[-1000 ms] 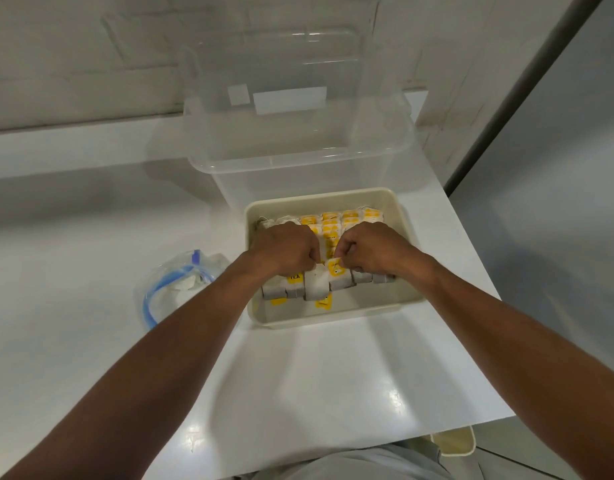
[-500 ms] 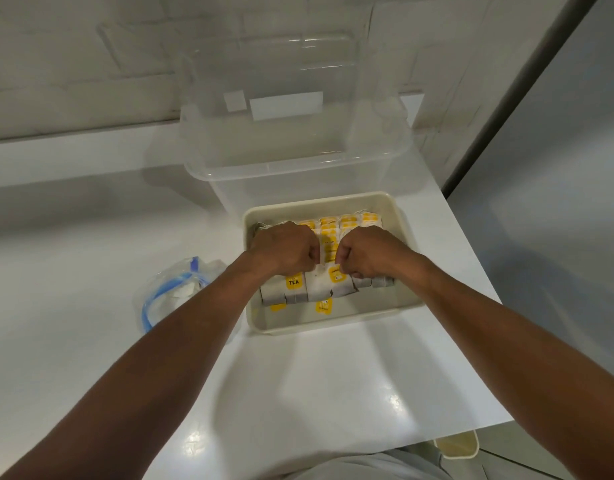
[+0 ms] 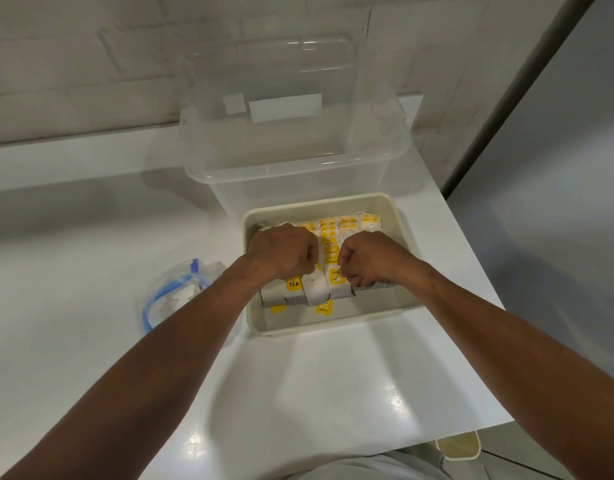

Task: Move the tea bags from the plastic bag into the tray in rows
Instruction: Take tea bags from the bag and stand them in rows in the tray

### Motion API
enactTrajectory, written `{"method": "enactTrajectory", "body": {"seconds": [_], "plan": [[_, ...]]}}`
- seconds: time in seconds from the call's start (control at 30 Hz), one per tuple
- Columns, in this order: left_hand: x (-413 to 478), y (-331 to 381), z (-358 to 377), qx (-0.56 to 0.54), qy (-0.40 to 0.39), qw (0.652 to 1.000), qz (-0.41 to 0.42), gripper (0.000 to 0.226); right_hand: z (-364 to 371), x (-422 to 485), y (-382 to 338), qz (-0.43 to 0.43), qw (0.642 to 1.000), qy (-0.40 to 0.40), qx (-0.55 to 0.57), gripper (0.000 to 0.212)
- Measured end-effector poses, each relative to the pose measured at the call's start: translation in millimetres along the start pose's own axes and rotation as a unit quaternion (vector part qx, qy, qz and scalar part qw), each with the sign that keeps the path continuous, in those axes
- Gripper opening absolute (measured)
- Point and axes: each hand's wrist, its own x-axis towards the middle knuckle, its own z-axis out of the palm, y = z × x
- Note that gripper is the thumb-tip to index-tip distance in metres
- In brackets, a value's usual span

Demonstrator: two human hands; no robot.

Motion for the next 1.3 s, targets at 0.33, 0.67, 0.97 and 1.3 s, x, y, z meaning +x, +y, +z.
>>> {"method": "enactTrajectory", "body": {"seconds": [0.33,0.67,0.97,1.3], "plan": [[-29.3,5.2,9.5,0.182,0.037,0.983,0.0,0.081,-1.7,-35.1,-0.7,-0.092,0.973,0.069,-0.198,0.049],[-24.8,9.4,25.2,0.19,0.067,0.979,-0.04,0.091,12.4,-25.8,1.6,-0.084,0.961,0.076,-0.251,0.07],[-11.6,6.3,21.0,0.219,0.096,0.97,-0.039,0.08,9.9,-19.4,-2.4,-0.066,0.969,0.088,-0.221,0.07],[-13.5,6.9,17.1,0.214,0.123,0.969,-0.029,0.075,8.3,-20.5,-4.5,-0.056,0.966,0.106,-0.23,0.071]]}}
